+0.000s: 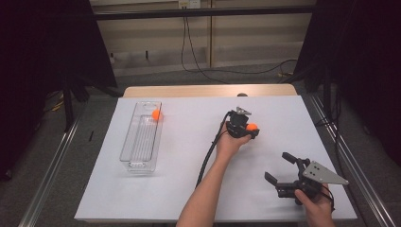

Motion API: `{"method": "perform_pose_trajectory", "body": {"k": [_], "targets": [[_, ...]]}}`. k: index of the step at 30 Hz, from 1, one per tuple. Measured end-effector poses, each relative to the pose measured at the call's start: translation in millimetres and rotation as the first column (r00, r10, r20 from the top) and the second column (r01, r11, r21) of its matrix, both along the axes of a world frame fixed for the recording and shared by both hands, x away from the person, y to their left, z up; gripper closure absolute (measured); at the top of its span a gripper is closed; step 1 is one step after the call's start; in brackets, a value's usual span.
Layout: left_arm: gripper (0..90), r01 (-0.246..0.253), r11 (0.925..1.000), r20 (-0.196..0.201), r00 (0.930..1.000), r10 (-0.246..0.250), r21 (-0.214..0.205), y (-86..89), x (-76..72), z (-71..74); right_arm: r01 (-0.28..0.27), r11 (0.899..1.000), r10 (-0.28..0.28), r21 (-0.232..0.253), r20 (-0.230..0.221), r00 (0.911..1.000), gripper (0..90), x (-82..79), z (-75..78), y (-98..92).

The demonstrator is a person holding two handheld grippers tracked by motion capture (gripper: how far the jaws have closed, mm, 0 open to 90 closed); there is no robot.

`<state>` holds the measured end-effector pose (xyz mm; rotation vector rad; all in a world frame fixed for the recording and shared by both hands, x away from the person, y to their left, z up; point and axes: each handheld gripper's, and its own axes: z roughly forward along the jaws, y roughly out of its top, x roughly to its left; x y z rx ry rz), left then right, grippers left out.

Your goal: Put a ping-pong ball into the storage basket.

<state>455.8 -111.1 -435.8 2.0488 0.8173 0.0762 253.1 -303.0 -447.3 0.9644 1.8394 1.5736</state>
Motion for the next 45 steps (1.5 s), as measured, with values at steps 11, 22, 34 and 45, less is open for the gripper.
{"method": "perform_pose_trajectory", "body": {"k": [11,22,34,45], "targets": [[51.0,0.019,0.9998,0.018,0.9996,-0.019,-0.004,7.3,-7.5,5.0,-0.002,1.000,0.002,0.002,0.001,1.0000,3.6,0.1,0.2,0.3],[51.0,0.011,0.9999,0.025,0.9996,-0.011,-0.010,23.1,-12.6,7.3,-0.003,1.000,0.003,-0.002,0.000,1.0000,3.6,0.8,-0.2,1.0],[51.0,-0.002,0.9996,0.033,0.9995,0.002,-0.027,39.5,-17.9,4.3,-0.002,1.000,0.002,0.000,0.000,1.0000,3.6,0.6,-0.1,0.8],[51.0,0.008,0.9996,0.055,0.9985,-0.007,-0.026,52.8,-24.4,9.0,0.000,1.000,0.000,-0.006,0.001,1.0000,3.5,1.1,-0.5,0.9]]}}
